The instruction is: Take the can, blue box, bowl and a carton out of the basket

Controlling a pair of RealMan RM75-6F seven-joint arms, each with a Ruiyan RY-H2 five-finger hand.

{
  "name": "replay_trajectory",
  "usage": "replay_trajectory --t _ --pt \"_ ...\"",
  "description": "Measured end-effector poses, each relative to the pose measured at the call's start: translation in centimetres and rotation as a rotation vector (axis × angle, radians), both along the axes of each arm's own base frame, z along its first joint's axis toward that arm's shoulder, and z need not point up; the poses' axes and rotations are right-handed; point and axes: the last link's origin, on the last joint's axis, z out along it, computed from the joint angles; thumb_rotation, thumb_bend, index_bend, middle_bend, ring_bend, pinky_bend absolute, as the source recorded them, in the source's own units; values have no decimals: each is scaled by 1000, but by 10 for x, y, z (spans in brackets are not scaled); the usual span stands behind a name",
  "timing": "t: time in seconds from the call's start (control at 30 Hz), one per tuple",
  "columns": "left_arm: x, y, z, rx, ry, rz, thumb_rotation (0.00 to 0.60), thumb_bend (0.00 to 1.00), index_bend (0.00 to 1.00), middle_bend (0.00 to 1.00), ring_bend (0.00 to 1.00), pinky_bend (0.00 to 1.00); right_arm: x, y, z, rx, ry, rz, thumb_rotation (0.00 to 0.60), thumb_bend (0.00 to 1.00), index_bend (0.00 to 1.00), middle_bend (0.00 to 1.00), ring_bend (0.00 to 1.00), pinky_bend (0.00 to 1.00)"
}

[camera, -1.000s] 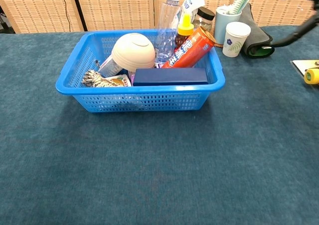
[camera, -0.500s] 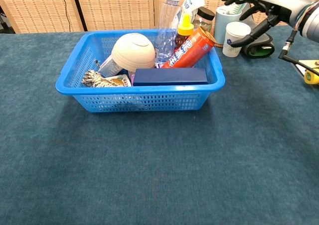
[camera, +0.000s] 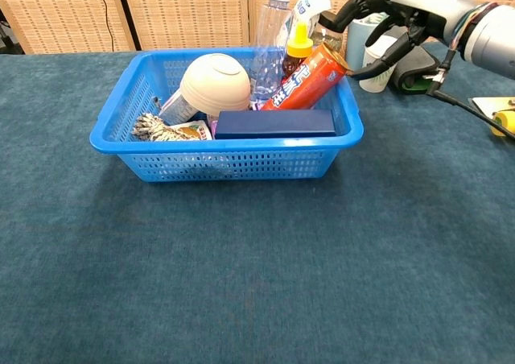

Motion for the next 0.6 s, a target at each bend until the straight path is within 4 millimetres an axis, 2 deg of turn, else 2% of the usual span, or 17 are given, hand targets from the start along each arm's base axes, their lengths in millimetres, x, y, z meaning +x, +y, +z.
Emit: replay_trajectory --t 0.3,0.5,0.6 --pt "-1 0 3 7 -9 1 600 105 0 0 0 0 9 -1 -10 -1 2 4 600 21 335 332 223 354" --pt "-1 -1 5 11 -13 1 600 105 0 0 0 0 13 -2 -16 4 1 -5 600 165 352 391 280 391" --pt "-2 -1 5 12 -15 1 600 104 0 0 0 0 14 -2 -18 4 5 -6 600 265 403 431 324 438"
